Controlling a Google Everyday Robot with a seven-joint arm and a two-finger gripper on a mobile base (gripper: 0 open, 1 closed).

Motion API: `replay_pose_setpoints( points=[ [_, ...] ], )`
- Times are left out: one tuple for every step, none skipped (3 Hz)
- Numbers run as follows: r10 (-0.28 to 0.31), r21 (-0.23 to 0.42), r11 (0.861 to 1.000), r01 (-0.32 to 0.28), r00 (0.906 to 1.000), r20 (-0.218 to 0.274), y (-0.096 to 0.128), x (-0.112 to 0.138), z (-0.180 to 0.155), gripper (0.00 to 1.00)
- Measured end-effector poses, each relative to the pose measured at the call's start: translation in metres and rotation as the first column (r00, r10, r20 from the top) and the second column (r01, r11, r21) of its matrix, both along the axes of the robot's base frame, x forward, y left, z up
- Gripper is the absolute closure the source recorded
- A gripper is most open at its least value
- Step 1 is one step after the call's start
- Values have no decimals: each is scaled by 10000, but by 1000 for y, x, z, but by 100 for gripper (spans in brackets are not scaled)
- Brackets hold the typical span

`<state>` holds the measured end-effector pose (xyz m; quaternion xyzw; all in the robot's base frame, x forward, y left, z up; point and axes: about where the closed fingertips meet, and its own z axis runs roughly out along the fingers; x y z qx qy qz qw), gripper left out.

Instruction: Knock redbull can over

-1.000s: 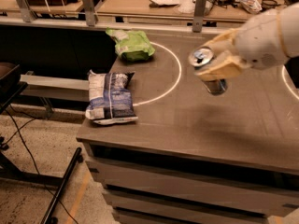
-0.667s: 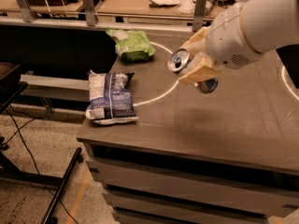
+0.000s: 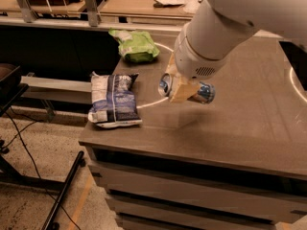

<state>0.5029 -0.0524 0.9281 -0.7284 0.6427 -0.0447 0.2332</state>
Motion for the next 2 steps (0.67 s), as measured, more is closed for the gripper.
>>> replay_pose_setpoints(
  points=[
    [-263,-1654,9860,196,9989,-389,-26,24,-13,100],
    [-156,-2690,9631,-56,9969,-768,-37,37,-20,84]
  ],
)
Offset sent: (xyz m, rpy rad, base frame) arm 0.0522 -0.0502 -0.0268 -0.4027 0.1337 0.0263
